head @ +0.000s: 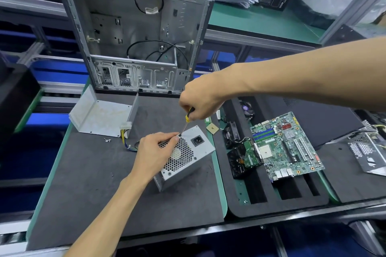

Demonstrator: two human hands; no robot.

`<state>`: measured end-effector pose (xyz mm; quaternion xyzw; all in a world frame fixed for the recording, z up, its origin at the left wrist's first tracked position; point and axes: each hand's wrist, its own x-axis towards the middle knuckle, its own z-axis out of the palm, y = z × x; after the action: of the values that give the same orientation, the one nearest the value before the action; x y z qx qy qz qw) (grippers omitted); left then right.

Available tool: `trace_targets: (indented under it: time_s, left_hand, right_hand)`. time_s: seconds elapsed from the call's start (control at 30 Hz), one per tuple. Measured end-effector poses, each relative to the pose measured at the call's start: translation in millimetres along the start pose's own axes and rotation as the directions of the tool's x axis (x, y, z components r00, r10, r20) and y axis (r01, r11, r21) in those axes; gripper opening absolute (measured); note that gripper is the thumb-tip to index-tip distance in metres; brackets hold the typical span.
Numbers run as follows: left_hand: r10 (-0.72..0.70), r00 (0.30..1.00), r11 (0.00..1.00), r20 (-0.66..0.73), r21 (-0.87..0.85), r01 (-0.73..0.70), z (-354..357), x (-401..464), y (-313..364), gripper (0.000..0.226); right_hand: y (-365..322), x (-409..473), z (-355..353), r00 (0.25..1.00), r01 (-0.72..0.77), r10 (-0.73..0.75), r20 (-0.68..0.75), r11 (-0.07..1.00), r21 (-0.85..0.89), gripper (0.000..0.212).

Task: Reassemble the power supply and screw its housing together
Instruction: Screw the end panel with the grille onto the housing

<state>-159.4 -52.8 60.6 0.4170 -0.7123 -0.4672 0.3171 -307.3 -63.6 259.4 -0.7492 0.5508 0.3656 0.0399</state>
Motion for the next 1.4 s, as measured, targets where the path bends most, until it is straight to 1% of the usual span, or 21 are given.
trace_targets:
  time_s: [0.07, 0.13, 0.23, 0.33, 0.4, 0.47, 0.5, 0.53, 0.6, 0.63, 0.7, 0.8, 0.9, 0.97, 1.03, 1.07, 1.13, 1.23, 1.3, 1.33, 1.4]
  left_hand:
    - [-0.004, 1.0, 1.0, -0.002, 0.002, 0.004, 0.0, 0.7, -1.3, 0.016]
    - [-0.009, 1.0, 1.0, -0.002, 0.001, 0.009, -0.6, 1.7, -3.0, 0.016]
    - [-0.012, 1.0, 1.0, 0.003, -0.01, 0.012, -1.2, 2.8, -3.4, 0.016]
    - [-0.004, 1.0, 1.0, -0.002, -0.009, 0.004, -0.9, 3.0, -2.9, 0.015]
    - [-0.003, 1.0, 1.0, 0.001, -0.007, 0.003, -0.2, 2.8, -2.8, 0.016]
    - [0.001, 1.0, 1.0, -0.003, -0.008, -0.001, 0.4, 2.5, -2.7, 0.015]
    - [0.004, 1.0, 1.0, -0.005, -0.006, -0.004, 0.6, 2.3, -2.4, 0.015]
    - [0.007, 1.0, 1.0, -0.007, -0.004, -0.007, 0.7, 2.1, -2.0, 0.015]
    - [0.008, 1.0, 1.0, -0.008, -0.002, -0.008, 0.7, 1.7, -1.1, 0.015]
    - [0.008, 1.0, 1.0, -0.009, -0.001, -0.008, 0.8, 1.2, -0.8, 0.015]
    - [0.009, 1.0, 1.0, -0.009, 0.004, -0.009, 1.2, 0.9, -1.2, 0.015]
    - [0.007, 1.0, 1.0, -0.005, 0.004, -0.007, 1.1, 1.0, -2.6, 0.015]
    - [0.001, 1.0, 1.0, 0.004, 0.006, -0.001, 0.9, 2.2, -4.3, 0.016]
    - [-0.007, 1.0, 1.0, 0.0, 0.0, 0.007, 1.2, 3.0, -5.2, 0.015]
    - [-0.012, 1.0, 1.0, -0.008, -0.004, 0.012, 1.2, 4.0, -5.7, 0.015]
    - [-0.011, 1.0, 1.0, -0.008, -0.005, 0.011, 1.0, 4.3, -5.6, 0.015]
    - [-0.005, 1.0, 1.0, -0.002, -0.011, 0.005, 0.5, 4.4, -4.7, 0.015]
    - [-0.001, 1.0, 1.0, -0.002, -0.023, 0.001, 0.1, 3.5, -3.1, 0.014]
    - [0.003, 1.0, 1.0, -0.004, -0.022, -0.003, 1.1, 3.1, -2.7, 0.014]
    - [0.002, 1.0, 1.0, -0.004, -0.022, -0.002, 1.2, 3.0, -2.5, 0.014]
    - [-0.001, 1.0, 1.0, -0.003, -0.024, 0.001, 1.2, 3.0, -2.0, 0.014]
  right_hand:
    - [-2.3, 5.1, 1.8, 0.99, -0.115, 0.092, 0.111, 0.967, 0.228, 0.029]
    - [-0.9, 12.7, 4.3, 0.948, -0.285, 0.156, 0.278, 0.803, 0.523, 0.023]
    - [6.4, 15.2, 9.1, 0.877, -0.462, 0.164, 0.452, 0.548, 0.697, 0.023]
    - [12.2, 8.3, 10.4, 0.883, -0.44, 0.102, 0.459, 0.523, 0.73, 0.033]
    - [12.9, 3.3, 9.5, 0.909, -0.382, 0.1, 0.404, 0.588, 0.713, 0.043]
    - [8.0, -1.9, 7.8, 0.96, -0.233, 0.106, 0.26, 0.818, 0.526, 0.039]
    - [3.5, -5.2, 6.2, 0.985, -0.129, 0.081, 0.155, 0.933, 0.335, 0.031]
    - [-1.2, -8.1, 4.5, 0.999, -0.025, 0.021, 0.037, 0.994, 0.107, 0.025]
    - [-8.6, -12.9, 1.6, 0.979, 0.135, -0.173, -0.107, 0.946, -0.294, 0.025]
    - [-10.3, -14.5, 0.7, 0.958, 0.191, -0.26, -0.117, 0.891, -0.413, 0.026]
    - [-13.6, -15.1, 0.7, 0.939, 0.236, -0.328, -0.101, 0.831, -0.504, 0.025]
    - [-16.8, -11.5, 2.9, 0.968, 0.155, -0.21, -0.137, 0.93, -0.333, 0.024]
    - [-10.9, -0.8, 6.9, 1.0, -0.023, 0.025, -0.013, 0.996, 0.088, 0.036]
    - [-4.5, 7.8, 10.9, 0.978, -0.183, 0.125, 0.167, 0.9, 0.396, 0.033]
    - [0.9, 13.7, 14.4, 0.929, -0.339, 0.161, 0.333, 0.732, 0.591, 0.029]
    - [2.8, 15.0, 14.3, 0.91, -0.383, 0.158, 0.384, 0.675, 0.631, 0.028]
    - [4.7, 14.5, 10.7, 0.902, -0.387, 0.13, 0.413, 0.669, 0.634, 0.027]
    - [0.3, 10.8, 0.6, 0.931, -0.269, 0.096, 0.352, 0.831, 0.487, 0.034]
    - [-7.5, 6.1, -4.0, 0.971, -0.112, 0.065, 0.232, 0.974, 0.195, 0.037]
    - [-11.9, 3.2, -5.5, 0.991, -0.017, 0.018, 0.135, 1.0, -0.009, 0.035]
    - [-18.1, -3.3, -7.5, 0.985, 0.14, -0.167, -0.043, 0.92, -0.366, 0.029]
